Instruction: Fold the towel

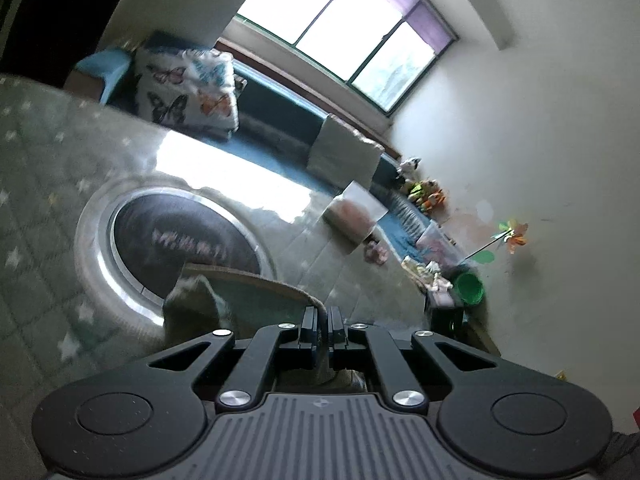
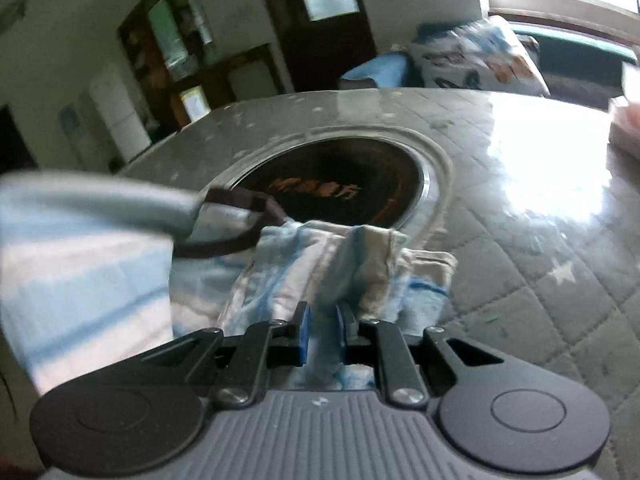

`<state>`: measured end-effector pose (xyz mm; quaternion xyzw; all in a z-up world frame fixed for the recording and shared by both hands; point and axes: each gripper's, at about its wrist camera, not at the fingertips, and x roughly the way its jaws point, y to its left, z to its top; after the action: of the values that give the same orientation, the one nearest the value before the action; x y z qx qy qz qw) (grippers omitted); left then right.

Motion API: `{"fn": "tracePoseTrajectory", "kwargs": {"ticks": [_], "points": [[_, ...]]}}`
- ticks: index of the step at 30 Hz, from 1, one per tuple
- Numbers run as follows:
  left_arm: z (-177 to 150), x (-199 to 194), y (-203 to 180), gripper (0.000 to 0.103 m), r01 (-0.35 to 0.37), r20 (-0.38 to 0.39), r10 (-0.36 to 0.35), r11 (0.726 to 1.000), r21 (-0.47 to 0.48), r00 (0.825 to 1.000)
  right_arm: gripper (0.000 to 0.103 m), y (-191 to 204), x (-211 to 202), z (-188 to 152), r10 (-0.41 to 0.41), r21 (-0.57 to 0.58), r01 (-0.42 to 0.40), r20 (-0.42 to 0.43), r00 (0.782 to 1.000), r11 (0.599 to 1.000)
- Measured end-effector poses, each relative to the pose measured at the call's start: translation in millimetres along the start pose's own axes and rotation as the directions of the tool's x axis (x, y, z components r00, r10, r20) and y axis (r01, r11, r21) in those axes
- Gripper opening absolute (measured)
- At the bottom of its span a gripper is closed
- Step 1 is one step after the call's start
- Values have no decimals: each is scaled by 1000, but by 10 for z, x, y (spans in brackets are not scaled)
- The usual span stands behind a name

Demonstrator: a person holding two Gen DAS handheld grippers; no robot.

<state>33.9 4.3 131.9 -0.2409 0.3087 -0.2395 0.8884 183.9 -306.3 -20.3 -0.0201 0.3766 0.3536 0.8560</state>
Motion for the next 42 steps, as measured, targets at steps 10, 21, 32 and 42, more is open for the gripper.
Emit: {"fn": "tracePoseTrajectory", "kwargs": {"ticks": [10,21,32,42], "points": [[318,587,-160,5,31,-51,-28,998,48,998,16,-14,-488,-310,67,-8,-67,-28,997,998],[445,1703,-131,9,68,-145,-65,998,10,987,28,-174,-985,-582,54,143,-57,31,998,988],[73,1240,131,42,-56,-151,69,994,91,986,33,-222,-845,-201,13,149,-32,129,992,988],[-468,1236,57,42,-49,-238,92,983,179,967,33,-201,-76,301,57,90,-64,71,996,994]]}}
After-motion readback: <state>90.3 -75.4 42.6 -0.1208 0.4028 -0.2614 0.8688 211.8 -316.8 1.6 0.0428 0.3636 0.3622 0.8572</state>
